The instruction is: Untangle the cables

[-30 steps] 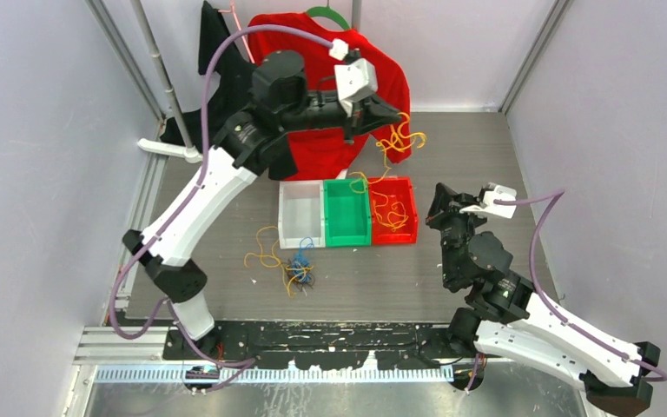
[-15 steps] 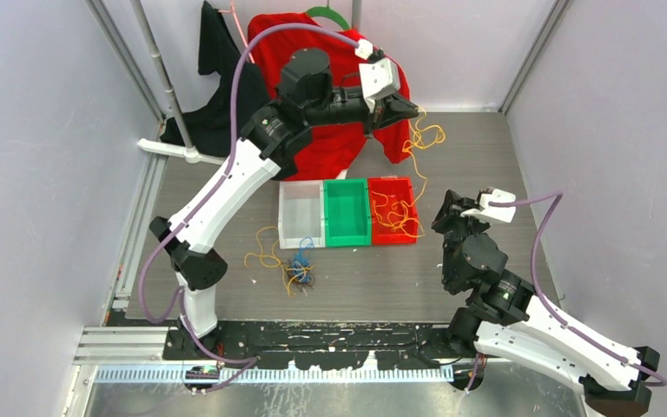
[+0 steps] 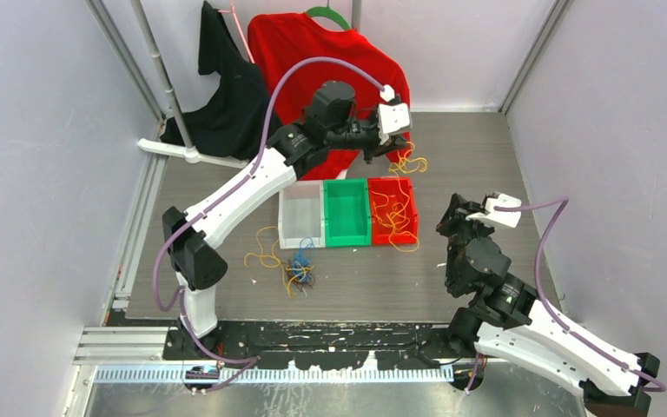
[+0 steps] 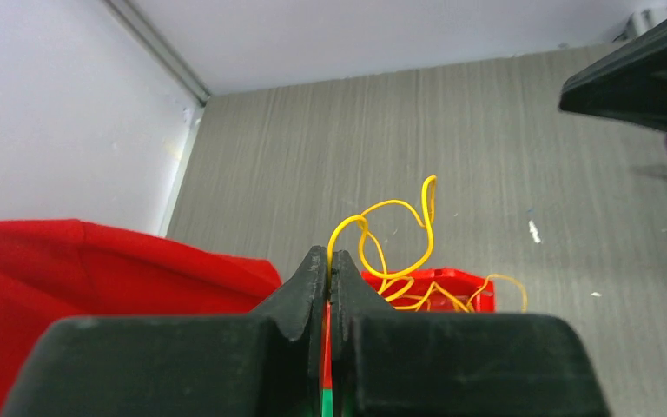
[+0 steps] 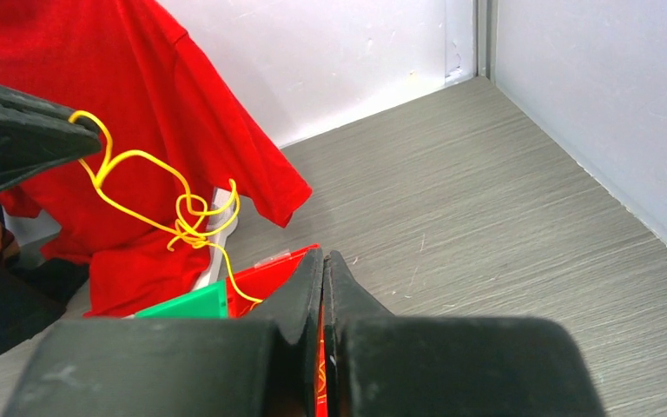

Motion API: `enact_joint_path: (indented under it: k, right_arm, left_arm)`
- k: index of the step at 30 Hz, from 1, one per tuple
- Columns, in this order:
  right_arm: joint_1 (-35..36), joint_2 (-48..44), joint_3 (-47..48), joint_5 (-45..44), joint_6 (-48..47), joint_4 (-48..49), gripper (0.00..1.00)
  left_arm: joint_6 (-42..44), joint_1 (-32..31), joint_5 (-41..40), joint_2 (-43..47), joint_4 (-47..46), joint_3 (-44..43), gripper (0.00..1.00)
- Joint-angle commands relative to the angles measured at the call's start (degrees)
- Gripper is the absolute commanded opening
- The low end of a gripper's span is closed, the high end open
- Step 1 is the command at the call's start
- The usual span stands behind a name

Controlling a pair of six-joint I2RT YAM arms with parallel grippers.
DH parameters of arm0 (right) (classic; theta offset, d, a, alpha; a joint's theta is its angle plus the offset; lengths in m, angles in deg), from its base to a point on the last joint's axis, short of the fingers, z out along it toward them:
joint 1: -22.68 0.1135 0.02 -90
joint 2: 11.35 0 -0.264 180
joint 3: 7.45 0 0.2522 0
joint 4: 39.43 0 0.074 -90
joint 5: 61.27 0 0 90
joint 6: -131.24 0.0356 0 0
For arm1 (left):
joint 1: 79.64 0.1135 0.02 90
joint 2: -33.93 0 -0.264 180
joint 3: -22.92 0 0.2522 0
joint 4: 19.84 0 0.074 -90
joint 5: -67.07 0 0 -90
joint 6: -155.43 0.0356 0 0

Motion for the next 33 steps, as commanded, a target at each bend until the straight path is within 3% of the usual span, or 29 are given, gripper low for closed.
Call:
enact_joint_path:
  k: [1, 10, 16, 24, 25, 28, 30, 33]
  right_arm:
    - [-0.50, 0.95, 0.82, -1.58, 2.25, -0.63, 0.03]
    - [-1.47, 2.04, 1.58, -1.49, 6.13, -5.04, 0.02]
    - [-2.05, 1.43, 2.09, -2.41, 8.49, -8.41, 0.02]
    - [-2.61, 0.96, 2.72, -2.57, 10.84, -11.50, 0.01]
    - [-2.68, 1.17, 2.76, -2.26, 11.31, -11.98, 0.01]
    - [-2.99, 2.30, 3.06, -0.34, 12.98, -13.63, 0.02]
    - [-3.50, 3.21, 3.28, 0.90, 14.79, -15.34, 0.02]
    - [-4.41, 4.27, 3.45, 4.53, 18.02, -17.79, 0.03]
  left_arm:
    - [6.80, -0.30, -5.33, 0.61, -1.73, 1.89, 0.00]
    - [14.08, -3.07, -15.34, -4.78, 2.34, 7.14, 0.00]
    - [14.82, -4.65, -15.91, -9.43, 6.96, 7.13, 0.00]
    - [8.60, -5.64, -13.16, -13.89, 14.45, 4.99, 0.00]
    - [8.30, -5.65, -14.01, -14.70, 15.15, 3.88, 0.02]
    - [8.74, -5.54, -17.57, -17.21, 18.06, 0.18, 0.43]
    - [9.07, -4.79, -18.25, -17.71, 19.27, -1.64, 0.53]
    - [7.38, -1.96, -13.79, -16.72, 21.49, -3.83, 0.61]
